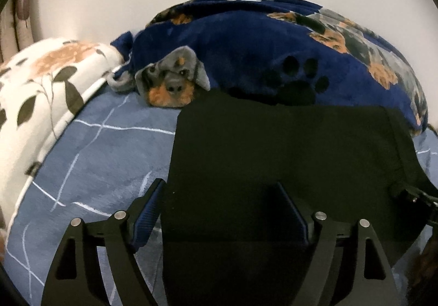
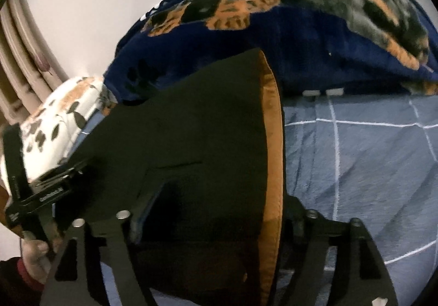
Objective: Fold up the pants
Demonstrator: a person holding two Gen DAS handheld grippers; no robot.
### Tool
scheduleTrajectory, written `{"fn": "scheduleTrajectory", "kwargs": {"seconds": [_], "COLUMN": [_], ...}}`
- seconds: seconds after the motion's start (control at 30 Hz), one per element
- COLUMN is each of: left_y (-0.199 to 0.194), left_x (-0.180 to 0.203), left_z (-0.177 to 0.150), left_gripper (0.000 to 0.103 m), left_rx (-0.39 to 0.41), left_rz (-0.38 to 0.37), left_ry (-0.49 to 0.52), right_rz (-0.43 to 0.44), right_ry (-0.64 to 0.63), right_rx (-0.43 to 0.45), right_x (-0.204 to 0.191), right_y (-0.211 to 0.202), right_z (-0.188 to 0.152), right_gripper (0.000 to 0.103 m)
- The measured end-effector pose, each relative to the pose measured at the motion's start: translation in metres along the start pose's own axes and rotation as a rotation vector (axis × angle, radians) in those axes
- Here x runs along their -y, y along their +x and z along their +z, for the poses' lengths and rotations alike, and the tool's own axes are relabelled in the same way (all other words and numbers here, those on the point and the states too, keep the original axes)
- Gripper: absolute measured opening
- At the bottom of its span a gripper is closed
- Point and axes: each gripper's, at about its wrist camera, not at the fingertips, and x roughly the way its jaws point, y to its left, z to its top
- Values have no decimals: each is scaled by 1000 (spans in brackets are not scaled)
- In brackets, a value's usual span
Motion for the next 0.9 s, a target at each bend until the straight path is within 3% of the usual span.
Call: {"fn": "scheduleTrajectory", "kwargs": {"seconds": [0.2,0.9], "left_y": [-3,-5], "left_x": [8,7], "left_z": [1,1], "left_gripper": [81,85], "left_rx": [28,40], "left_rz": [49,65], "left_ry": [41,38], "right_rz": [-29,-60], "right_ry": [-6,-36], "right_rx": [-1,-16], "right_x": [0,-6], "right_y": [1,6], "right_z": [0,2], "right_gripper": [84,95]}}
